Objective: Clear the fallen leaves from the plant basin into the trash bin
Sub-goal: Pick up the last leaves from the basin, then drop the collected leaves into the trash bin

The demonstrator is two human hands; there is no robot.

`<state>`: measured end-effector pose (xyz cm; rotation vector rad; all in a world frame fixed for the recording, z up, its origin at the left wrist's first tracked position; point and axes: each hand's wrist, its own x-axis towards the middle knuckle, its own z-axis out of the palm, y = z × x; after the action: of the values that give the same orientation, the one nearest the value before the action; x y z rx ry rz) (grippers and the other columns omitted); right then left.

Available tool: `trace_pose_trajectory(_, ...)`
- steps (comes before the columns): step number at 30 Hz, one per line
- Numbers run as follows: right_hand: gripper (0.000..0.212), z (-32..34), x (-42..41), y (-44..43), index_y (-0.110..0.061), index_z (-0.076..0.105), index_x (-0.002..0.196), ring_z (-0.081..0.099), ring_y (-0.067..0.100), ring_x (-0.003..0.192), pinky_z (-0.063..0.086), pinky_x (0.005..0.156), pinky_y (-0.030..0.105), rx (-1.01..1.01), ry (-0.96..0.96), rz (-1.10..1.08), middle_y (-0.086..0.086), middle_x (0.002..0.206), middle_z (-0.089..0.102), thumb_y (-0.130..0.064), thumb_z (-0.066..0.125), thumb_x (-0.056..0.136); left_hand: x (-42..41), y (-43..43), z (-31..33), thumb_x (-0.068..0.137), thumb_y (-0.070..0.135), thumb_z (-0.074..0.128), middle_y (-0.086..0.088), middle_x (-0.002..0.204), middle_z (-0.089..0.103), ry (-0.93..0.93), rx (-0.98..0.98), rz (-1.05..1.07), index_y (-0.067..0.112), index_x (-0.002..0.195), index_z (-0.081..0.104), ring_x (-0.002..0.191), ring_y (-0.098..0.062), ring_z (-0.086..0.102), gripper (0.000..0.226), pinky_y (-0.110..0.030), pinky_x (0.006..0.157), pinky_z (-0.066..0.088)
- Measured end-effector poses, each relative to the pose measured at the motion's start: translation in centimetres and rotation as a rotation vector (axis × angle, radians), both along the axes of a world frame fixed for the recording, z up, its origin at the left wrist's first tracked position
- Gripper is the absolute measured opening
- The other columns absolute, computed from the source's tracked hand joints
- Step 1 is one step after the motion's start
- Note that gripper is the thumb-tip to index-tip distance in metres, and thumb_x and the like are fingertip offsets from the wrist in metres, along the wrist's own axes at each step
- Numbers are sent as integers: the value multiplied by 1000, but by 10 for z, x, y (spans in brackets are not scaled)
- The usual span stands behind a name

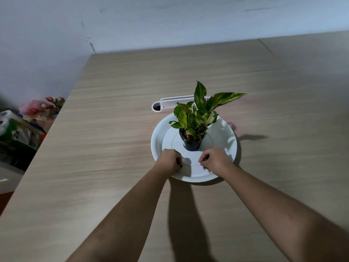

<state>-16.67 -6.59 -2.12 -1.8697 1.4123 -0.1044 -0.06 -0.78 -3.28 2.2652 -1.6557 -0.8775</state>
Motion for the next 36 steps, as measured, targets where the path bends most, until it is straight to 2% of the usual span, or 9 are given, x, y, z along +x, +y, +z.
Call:
trace_pose_trajectory(8,7,21,-10,5,-5,74,82,62,12,64,44,46,15,-57,-76,-86,13,87,74,-3,67,82,18,3,32,71,-5,62,-10,82,76,52,-204,105,3,77,74,72,-13,59,15,-21,59,43)
trace_pose_trajectory(11,7,29,-18,11,-5,74,82,62,13,62,46,42,12,-84,-82,-99,14,85,75,-3,68,81,15,7,44,71,-5,62,-10,83,77,54,-222,102,3,75,74,78,-18,66,15,-26,69,50)
trace_pose_trajectory(15,7,43,-43,21,-6,75,83,65,13,68,54,67,20,-148,-97,-121,9,86,76,-3,70,79,-14,11,53,73,-2,64,-10,85,77,35,-223,29,5,75,74,79,-19,66,12,-24,64,47)
trace_pose_trajectory(17,9,49,-64,26,-7,76,81,63,12,69,48,64,13,-168,-95,-135,8,85,75,-2,70,77,-38,12,57,75,0,66,-9,85,76,35,-237,-11,4,78,75,75,-16,62,10,-18,57,42)
trace_pose_trajectory(19,9,54,-95,34,-8,77,77,61,11,66,40,52,1,-202,-83,-159,10,83,76,-2,71,74,-73,12,60,75,1,66,-12,84,76,50,-245,-72,1,78,74,75,-19,63,8,-21,60,45)
trace_pose_trajectory(22,8,57,-160,54,-3,76,78,59,13,66,37,47,4,-208,-78,-239,16,82,76,-1,72,72,-140,14,64,75,4,67,-13,82,75,54,-238,-177,4,76,75,73,-23,65,8,-25,65,46)
trace_pose_trajectory(28,11,51,-332,120,-4,76,74,61,15,70,46,65,17,-143,-32,-521,8,72,69,4,67,76,-322,31,62,74,-1,65,-15,88,75,125,-202,-501,4,82,75,81,-24,69,13,-20,63,42)
trace_pose_trajectory(32,33,37,-425,166,-23,66,53,52,4,53,37,53,7,-124,48,-678,-12,52,54,0,69,76,-434,57,51,75,-3,63,-18,90,75,176,-162,-717,0,82,74,85,-30,69,13,-10,52,35)
trace_pose_trajectory(36,44,0,-488,214,-29,56,44,60,12,54,51,61,19,-82,74,-855,-10,51,57,-3,70,76,-509,80,17,77,-2,64,-19,90,74,174,-56,-913,0,84,74,80,-28,66,12,-15,55,33)
